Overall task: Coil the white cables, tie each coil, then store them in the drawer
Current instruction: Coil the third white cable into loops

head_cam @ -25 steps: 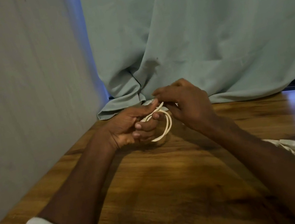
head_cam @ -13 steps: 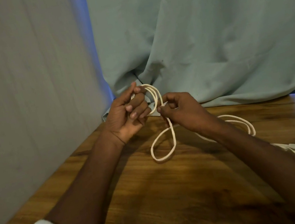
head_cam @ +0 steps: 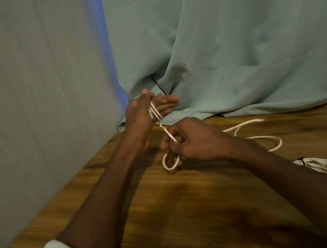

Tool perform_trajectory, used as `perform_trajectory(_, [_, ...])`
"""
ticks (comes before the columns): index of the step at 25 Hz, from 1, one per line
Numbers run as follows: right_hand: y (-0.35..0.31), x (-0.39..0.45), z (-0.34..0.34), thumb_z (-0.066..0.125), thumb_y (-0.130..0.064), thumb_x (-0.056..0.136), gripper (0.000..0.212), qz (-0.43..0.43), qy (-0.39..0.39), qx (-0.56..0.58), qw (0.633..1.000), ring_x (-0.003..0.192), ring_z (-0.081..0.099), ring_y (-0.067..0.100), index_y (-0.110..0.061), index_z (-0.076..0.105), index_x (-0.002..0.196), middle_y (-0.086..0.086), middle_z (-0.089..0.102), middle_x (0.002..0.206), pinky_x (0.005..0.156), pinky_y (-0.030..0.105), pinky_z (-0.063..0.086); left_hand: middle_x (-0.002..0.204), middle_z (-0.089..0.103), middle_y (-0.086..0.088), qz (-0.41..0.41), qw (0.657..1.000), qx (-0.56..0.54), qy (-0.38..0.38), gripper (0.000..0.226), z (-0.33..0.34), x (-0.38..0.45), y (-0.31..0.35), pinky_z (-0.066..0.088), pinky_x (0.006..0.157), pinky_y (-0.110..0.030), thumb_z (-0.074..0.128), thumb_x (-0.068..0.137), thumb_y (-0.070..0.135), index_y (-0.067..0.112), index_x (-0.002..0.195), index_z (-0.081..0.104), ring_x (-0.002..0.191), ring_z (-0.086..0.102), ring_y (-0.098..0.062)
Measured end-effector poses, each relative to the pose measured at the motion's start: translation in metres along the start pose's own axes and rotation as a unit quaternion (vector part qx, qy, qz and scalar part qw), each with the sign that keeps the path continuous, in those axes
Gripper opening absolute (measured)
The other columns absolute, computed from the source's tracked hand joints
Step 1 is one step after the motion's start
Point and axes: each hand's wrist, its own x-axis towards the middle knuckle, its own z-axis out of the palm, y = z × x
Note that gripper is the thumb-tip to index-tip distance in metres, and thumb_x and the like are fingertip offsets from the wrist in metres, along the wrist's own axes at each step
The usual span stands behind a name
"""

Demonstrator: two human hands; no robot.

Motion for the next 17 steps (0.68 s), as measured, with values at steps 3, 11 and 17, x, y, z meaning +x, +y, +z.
perform_trajectory(3, [0.005, -0.001, -0.010, 0.065, -0.007, 0.093, 0.012, -0.011, 0.000, 0.140, 0.990, 0.093, 0.077, 0.016, -0.011, 0.075, 0.099, 0.002, 0.080, 0.088, 0.093, 0.040, 0.060, 0.079, 0.073, -0.006, 0.057, 0.967, 0.245, -0.044, 0.038, -0.004, -0.004, -0.010, 0.056, 0.079, -0.043, 0.043, 0.106, 0.043, 0.015, 0.090, 0.063, 0.077, 0.069, -0.022])
perform_trajectory(11, [0.017, -0.004, -0.034, 0.054, -0.008, 0.098, 0.026, 0.080, 0.005, 0.508, 0.858, 0.072, 0.066, 0.017, 0.010, 0.066, 0.112, 0.002, 0.056, 0.067, 0.084, 0.038, 0.061, 0.046, 0.037, 0.001, 0.018, 0.969, 0.212, -0.124, 0.057, 0.001, -0.019, 0.008, 0.024, 0.046, -0.023, 0.052, 0.105, 0.047, 0.024, 0.053, 0.059, 0.041, 0.028, -0.013])
perform_trajectory(17, [0.026, 0.000, -0.043, 0.058, -0.011, 0.100, 0.015, 0.066, 0.090, 0.532, 0.839, 0.043, 0.034, 0.004, -0.006, 0.069, 0.110, -0.004, 0.047, 0.064, 0.044, 0.020, 0.040, 0.044, 0.028, 0.000, -0.083, 0.965, 0.135, -0.210, 0.049, -0.007, -0.018, 0.009, 0.016, 0.042, -0.023, 0.057, 0.104, 0.046, 0.008, 0.073, 0.058, 0.036, 0.019, -0.014])
